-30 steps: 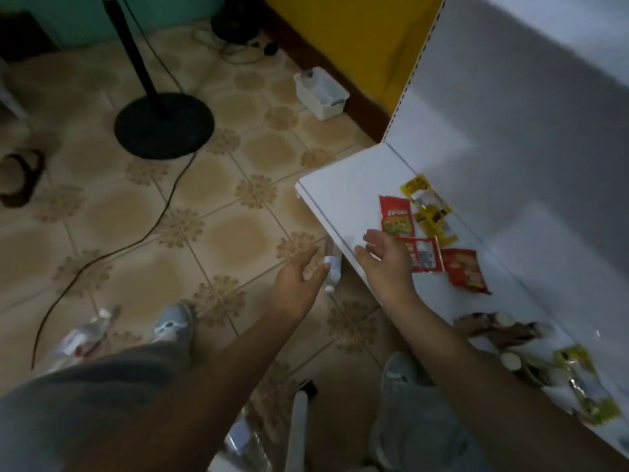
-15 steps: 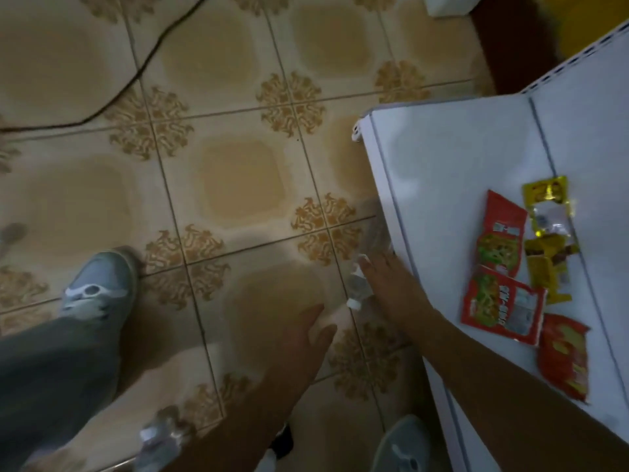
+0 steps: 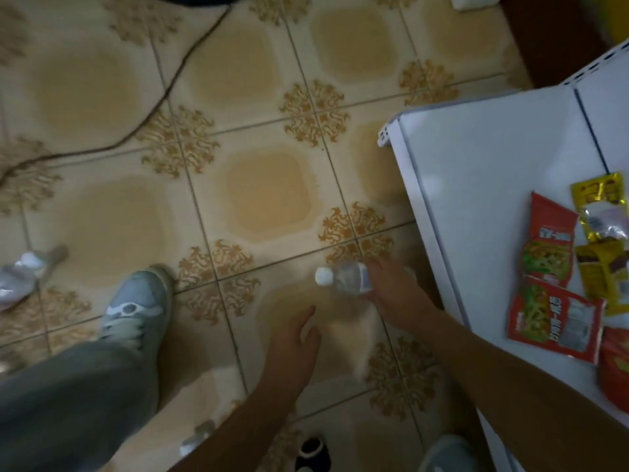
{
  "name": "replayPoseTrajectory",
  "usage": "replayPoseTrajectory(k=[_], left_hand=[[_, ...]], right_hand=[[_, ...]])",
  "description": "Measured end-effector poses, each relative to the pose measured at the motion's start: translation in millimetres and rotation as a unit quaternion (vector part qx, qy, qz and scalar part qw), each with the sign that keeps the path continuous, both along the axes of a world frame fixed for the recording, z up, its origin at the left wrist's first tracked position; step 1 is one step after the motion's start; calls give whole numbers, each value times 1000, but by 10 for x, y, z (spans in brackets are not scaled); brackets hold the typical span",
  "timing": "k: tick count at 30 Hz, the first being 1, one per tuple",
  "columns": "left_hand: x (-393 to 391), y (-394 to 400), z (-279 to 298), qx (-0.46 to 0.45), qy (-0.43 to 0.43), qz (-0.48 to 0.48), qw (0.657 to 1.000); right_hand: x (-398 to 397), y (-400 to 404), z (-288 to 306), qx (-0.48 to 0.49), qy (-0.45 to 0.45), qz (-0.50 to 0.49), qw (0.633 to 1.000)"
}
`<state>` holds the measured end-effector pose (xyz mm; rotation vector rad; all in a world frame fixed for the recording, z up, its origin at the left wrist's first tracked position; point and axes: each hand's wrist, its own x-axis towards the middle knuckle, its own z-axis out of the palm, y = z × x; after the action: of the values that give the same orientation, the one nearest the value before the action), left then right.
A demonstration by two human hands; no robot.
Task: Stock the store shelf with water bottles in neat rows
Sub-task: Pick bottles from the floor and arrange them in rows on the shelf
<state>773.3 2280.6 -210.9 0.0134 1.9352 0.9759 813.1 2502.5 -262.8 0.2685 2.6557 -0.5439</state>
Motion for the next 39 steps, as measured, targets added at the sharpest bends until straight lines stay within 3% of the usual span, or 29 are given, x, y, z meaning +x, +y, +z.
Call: replayPoseTrajectory(k=[2,5,7,10,15,19,26,30,39], left_hand=[[-194,-120,189,-6,32,4,999],[-427,-202,569,-1,63,15,998],[-538,-183,904,26,87,22,996],[-623,-88,1612,112,126,32,985],[-393,133,3078,294,194,21,936],[92,321,4310,400,193,-26,896],[999,786,5657,542,192,-139,806],[1602,989,6107,567,191,-220,770],[2592,1177,6510,571,181,-415,685]], right_hand=[[-27,-288,207,-133,32,-137,981],[-129,-746,693,-256,75,-329,906],[-187,-964,1103,-300,94,-393,864],[-240,-1083,1880,-341,151,-406,834],[-77,-960,3429,-290,282,-362,840],[479,-796,4784,-218,393,-344,825],[1602,-576,6396,-106,496,-351,787],[2409,-488,6960,-67,489,-396,775],[3734,-647,7405,-8,492,-478,728]])
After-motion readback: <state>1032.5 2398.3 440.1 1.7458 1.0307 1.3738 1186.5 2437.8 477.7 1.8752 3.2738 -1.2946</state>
